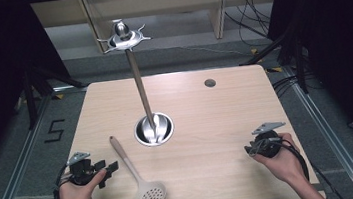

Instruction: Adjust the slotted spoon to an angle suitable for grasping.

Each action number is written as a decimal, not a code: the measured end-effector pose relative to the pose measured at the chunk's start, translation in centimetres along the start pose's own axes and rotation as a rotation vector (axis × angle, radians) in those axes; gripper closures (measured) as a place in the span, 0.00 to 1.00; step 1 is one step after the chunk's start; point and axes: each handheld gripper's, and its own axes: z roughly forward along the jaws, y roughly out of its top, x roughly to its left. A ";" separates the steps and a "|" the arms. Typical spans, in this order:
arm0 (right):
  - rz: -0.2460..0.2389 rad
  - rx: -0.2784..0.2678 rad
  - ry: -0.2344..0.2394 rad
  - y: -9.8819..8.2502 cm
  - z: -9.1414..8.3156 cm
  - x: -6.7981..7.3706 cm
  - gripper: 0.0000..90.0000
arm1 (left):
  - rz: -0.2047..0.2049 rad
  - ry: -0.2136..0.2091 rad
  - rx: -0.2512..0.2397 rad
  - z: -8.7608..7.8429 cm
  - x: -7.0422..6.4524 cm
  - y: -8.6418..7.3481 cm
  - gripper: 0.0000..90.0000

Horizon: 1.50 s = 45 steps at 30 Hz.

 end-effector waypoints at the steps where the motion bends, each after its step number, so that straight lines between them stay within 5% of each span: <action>1: -0.006 -0.010 0.000 0.0 0.0 0.0 0.74 | 0.006 0.011 0.011 0.1 -0.1 0.1 0.46; 7: 0.013 0.003 0.001 -0.1 -0.1 0.1 0.72 | -0.001 0.059 0.076 0.8 -0.9 1.2 0.45; 8: 0.020 -0.002 -0.002 -0.1 -0.1 0.1 0.72 | 0.018 0.068 0.139 0.9 -0.9 2.0 0.44; 17: 0.021 0.002 -0.009 0.1 -0.3 0.3 0.71 | -0.111 0.101 0.236 2.9 -1.5 5.3 0.43; 24: 0.003 0.010 0.004 0.1 0.0 0.3 0.70 | -0.148 0.175 0.318 4.3 -1.7 6.4 0.45; 30: 0.001 0.017 0.006 0.0 0.0 0.3 0.70 | -0.140 0.198 0.415 6.2 -2.3 6.5 0.45; 38: 0.014 0.031 0.012 0.1 0.1 0.6 0.69 | -0.110 0.276 0.462 7.9 -2.7 6.5 0.48; 45: 0.006 0.037 0.015 0.0 0.1 0.5 0.69 | -0.101 0.291 0.521 8.6 -2.8 6.3 0.52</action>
